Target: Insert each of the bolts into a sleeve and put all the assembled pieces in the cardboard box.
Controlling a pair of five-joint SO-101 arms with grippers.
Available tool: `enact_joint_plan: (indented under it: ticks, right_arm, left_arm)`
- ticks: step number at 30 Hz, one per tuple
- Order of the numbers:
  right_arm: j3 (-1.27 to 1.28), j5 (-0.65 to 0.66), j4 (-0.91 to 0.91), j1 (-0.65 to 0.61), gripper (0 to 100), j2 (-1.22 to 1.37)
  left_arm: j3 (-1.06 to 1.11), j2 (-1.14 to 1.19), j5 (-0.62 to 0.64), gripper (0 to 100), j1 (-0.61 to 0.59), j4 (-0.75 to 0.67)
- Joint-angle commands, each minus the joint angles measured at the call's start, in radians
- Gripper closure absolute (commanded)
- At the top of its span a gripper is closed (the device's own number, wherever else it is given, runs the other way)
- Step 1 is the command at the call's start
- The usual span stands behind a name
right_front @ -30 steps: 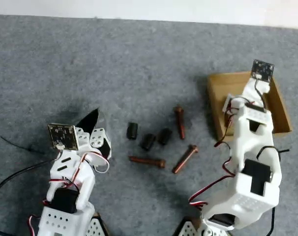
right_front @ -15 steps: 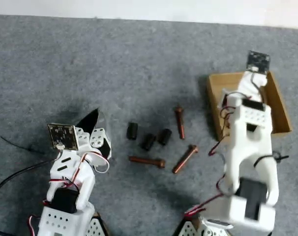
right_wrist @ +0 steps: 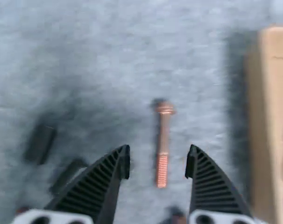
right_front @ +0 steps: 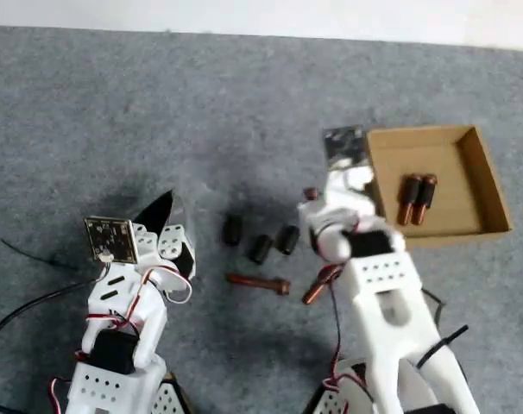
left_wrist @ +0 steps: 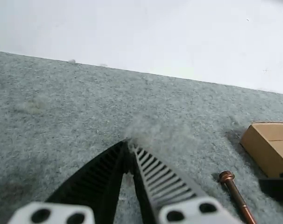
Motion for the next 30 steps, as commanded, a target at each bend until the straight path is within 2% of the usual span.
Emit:
enact_joint_plan:
  ticks: [1,8,15,25,30]
  right_arm:
    - [0.002,-0.106,0.002,-0.059,82.1,-0.044]
    - [-0.004,-0.140,0.002,-0.125,82.1,0.068]
    - [-0.045,-0.140,-0.004,-0.125,82.1,0.229]
    - [-0.045,-0.140,-0.007,-0.128,82.1,0.251]
    - [-0.016,-0.141,-0.096,-0.128,82.1,0.263]
  left_arm:
    - [0.019,-0.004,-0.011,99,-0.007,0.000]
    - [0.019,-0.004,-0.011,99,-0.007,0.000]
    - [0.019,-0.004,-0.011,99,-0.007,0.000]
    - [0.019,-0.004,-0.011,99,-0.007,0.000]
    - [0.019,-0.004,-0.011,99,-0.007,0.000]
